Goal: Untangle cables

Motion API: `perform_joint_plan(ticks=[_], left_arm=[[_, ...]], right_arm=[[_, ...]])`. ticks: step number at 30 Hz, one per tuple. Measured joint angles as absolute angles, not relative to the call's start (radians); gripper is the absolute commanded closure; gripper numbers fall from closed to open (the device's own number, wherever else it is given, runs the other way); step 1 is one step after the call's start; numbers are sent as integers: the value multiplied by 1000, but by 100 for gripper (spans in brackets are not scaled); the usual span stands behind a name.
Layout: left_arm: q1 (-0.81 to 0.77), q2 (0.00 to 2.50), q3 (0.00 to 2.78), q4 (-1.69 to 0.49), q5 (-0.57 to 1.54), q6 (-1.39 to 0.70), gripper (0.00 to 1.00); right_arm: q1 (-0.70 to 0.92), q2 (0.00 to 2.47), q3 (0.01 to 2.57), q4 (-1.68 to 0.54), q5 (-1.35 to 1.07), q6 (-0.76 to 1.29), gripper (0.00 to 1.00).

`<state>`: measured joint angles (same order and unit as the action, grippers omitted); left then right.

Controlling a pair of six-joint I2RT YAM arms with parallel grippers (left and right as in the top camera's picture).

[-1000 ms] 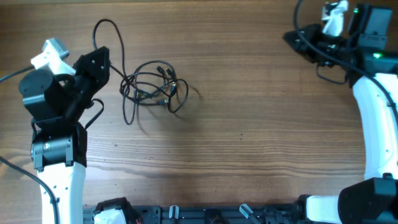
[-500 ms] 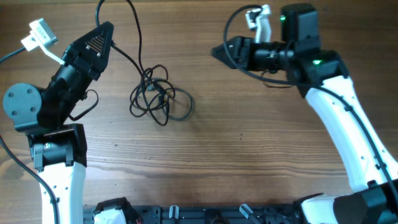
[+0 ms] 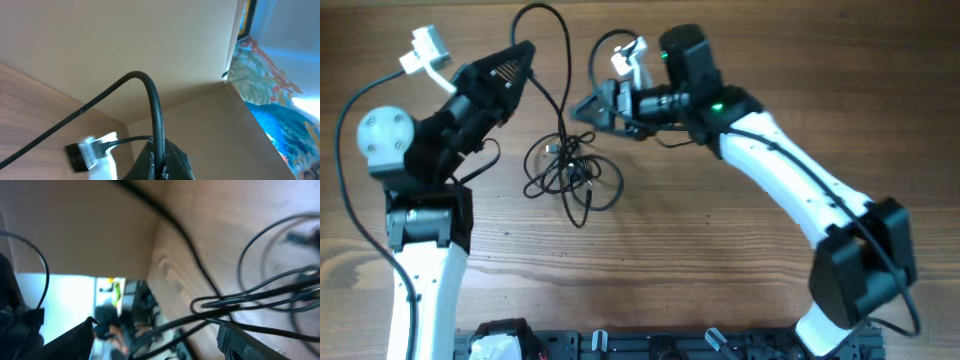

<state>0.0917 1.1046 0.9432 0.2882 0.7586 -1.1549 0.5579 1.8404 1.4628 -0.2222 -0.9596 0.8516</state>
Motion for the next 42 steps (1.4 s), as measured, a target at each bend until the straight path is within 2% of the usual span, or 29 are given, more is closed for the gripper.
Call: perform_joint_plan(ticks=[6, 16, 18, 22, 24, 28, 31, 32, 37, 42], left_arm=[[78, 1142, 943, 289, 758, -1154, 96], [78, 1146, 943, 284, 758, -1105, 96], [78, 1147, 943, 284, 758, -1104, 96], [78, 1147, 943, 283, 759, -1104, 96], [78, 1147, 943, 282, 760, -1104, 96], [78, 1147, 943, 275, 761, -1102, 96], [78, 1147, 943, 262, 761, -1100, 96], [78, 1147, 943, 259, 761, -1100, 96], [78, 1147, 945, 174, 757, -1017, 96], [78, 1147, 952, -160, 659, -871, 96]], right_arm=[[578, 1880, 1463, -207, -1035, 893, 23], [578, 1884, 1463, -223, -1047, 862, 24], [585, 1889, 1463, -223, -1046, 862, 28], [624, 1937, 1463, -138, -1027, 892, 36], [646, 1965, 1463, -69, -1019, 925, 44], [674, 2003, 1463, 18, -983, 997, 68], [673, 2005, 1463, 30, -952, 1006, 93], [670, 2005, 1463, 30, -945, 1002, 96], [616, 2006, 1463, -81, -914, 922, 96], [492, 2006, 1463, -154, -865, 826, 96]])
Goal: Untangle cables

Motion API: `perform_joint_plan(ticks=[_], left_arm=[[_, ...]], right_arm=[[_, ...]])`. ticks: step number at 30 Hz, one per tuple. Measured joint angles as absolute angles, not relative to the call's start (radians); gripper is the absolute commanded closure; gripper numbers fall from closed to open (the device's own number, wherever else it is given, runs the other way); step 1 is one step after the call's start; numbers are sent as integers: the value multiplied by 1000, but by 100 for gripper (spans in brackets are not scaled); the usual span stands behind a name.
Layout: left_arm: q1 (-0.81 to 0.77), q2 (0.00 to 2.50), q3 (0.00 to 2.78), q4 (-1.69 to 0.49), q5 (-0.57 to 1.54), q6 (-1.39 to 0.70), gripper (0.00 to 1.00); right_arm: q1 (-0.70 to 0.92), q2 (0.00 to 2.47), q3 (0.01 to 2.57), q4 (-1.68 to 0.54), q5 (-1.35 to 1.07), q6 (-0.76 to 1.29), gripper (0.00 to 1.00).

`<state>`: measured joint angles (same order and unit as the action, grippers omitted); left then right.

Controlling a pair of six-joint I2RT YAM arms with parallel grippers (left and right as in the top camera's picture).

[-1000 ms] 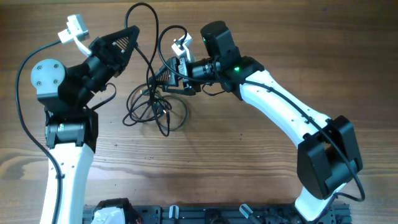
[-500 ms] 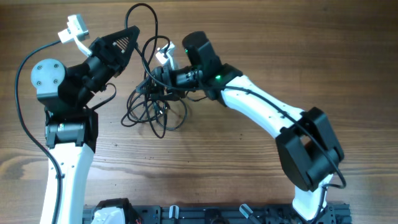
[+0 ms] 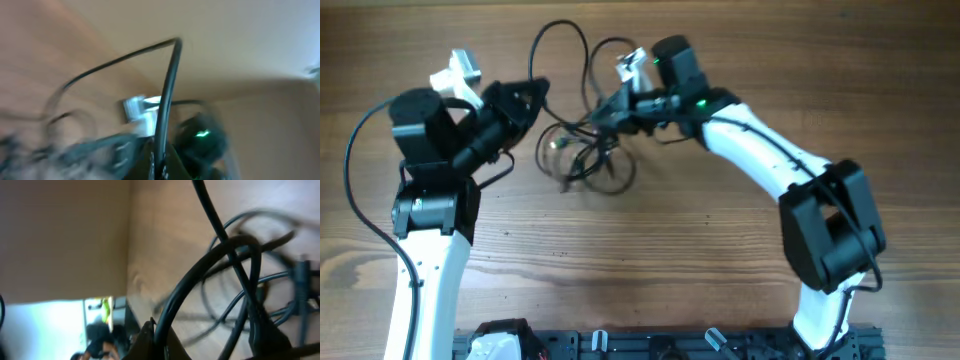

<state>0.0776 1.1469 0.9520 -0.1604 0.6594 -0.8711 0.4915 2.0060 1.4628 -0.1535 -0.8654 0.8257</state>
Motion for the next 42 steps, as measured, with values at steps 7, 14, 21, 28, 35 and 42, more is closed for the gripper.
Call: perform_joint_plan(ticks=[7, 14, 21, 28, 35, 42], left_arm=[[76, 1148, 951, -360, 535, -725, 96], [74, 1148, 951, -428, 512, -595, 96], [47, 1148, 951, -482, 468, -562, 96], [25, 1148, 952, -486, 339, -562, 96], [75, 1148, 953, -410, 7, -543, 96], [74, 1148, 952, -259, 102, -536, 96]], right_arm=[[301, 1993, 1463, -227, -829, 740, 96], [86, 1879, 1463, -337, -762, 659, 96], [-142, 1721, 1463, -407, -941, 649, 96], [-250, 1678, 1460, -515, -1045, 630, 96], [-399, 1677, 1462, -731, -543, 543, 96], [-377, 1677, 1462, -785, -389, 400, 86]])
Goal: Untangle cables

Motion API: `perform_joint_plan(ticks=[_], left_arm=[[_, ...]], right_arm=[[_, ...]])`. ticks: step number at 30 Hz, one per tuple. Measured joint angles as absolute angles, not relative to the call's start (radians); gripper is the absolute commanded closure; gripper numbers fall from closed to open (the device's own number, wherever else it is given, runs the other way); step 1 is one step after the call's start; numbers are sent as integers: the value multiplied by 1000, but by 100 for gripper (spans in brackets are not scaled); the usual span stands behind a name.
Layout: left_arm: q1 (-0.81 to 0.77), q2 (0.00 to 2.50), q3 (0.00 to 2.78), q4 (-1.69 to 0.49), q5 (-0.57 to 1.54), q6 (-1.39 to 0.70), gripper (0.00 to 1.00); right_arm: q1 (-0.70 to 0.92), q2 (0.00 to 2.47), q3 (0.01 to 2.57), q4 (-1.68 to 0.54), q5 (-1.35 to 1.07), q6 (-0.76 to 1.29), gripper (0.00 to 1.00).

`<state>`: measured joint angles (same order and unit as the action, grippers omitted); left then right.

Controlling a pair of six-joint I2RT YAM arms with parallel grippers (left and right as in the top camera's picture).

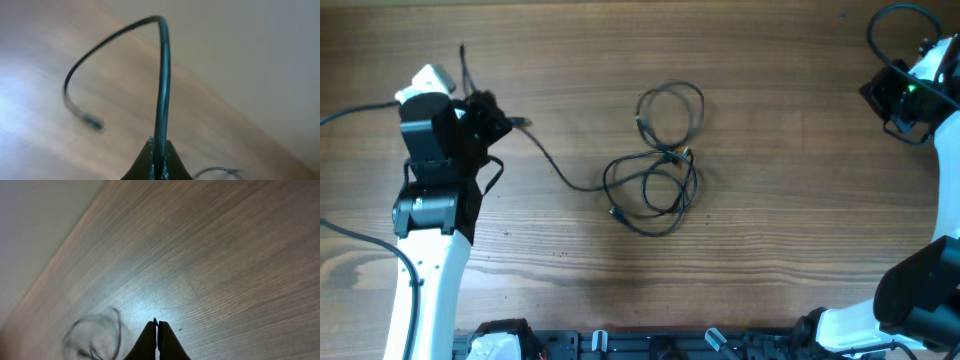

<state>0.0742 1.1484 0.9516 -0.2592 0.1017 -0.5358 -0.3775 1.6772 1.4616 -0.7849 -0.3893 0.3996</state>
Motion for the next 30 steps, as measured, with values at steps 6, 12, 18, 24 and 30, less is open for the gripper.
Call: perform_joint_plan(ticks=[6, 12, 18, 24, 30], left_arm=[[74, 1142, 946, 147, 469, -617, 96], [74, 1047, 946, 596, 623, -917, 96], [74, 986, 952, 517, 646, -1058, 96], [74, 1048, 953, 248, 647, -1091, 96], [74, 1096, 953, 186, 607, -1099, 96]], right_arm=[[-309, 1677, 1462, -787, -510, 277, 56], [-184, 1677, 1462, -775, -554, 227, 40], [-98, 1677, 1462, -733, -713, 103, 37], [12, 1677, 1462, -735, -911, -31, 34], [239, 1677, 1462, -731, -957, -93, 33]])
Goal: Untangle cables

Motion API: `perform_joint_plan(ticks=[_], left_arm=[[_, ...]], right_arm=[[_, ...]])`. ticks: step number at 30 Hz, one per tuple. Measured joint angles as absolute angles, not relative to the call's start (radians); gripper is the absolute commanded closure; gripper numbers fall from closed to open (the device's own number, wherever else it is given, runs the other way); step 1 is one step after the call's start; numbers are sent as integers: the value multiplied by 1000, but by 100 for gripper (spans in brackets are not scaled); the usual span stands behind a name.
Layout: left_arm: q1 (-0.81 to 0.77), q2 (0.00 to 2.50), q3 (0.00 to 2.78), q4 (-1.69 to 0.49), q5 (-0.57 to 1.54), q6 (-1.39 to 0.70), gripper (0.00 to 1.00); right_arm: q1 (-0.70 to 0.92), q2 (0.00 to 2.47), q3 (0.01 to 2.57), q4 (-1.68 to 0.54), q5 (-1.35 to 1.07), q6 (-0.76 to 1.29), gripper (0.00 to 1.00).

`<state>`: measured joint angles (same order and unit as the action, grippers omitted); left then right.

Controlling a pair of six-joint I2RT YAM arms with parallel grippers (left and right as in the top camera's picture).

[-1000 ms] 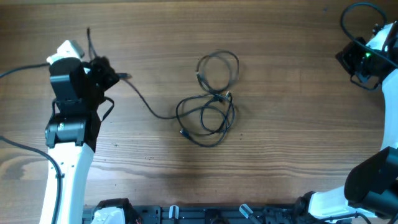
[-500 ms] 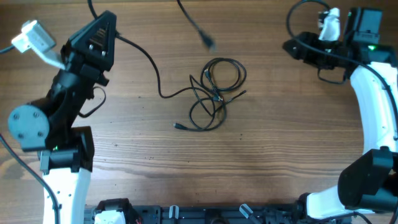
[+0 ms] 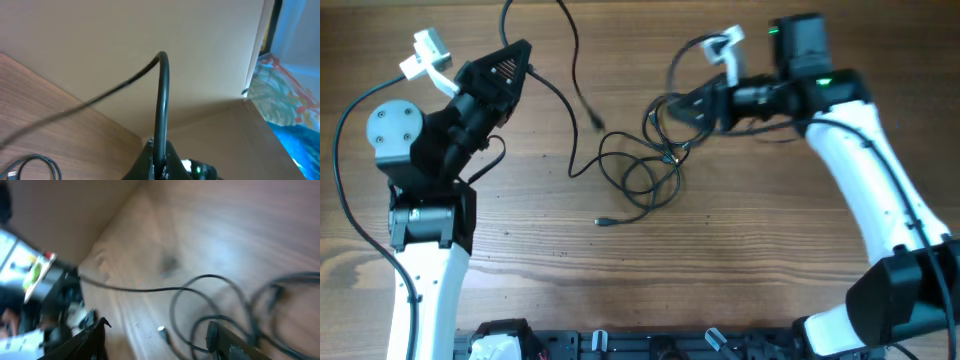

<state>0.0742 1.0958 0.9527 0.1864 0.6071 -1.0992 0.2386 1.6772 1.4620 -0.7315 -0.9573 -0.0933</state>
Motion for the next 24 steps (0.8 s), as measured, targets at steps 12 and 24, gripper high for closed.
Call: perform_joint_plan(ticks=[12, 24], left_arm=[[74, 1097, 953, -155, 84, -1013, 96], [74, 1097, 953, -427, -185, -988, 96]], right_arm=[[587, 1715, 1463, -736, -483, -16, 35], [711, 2016, 1463, -736, -241, -81, 45]])
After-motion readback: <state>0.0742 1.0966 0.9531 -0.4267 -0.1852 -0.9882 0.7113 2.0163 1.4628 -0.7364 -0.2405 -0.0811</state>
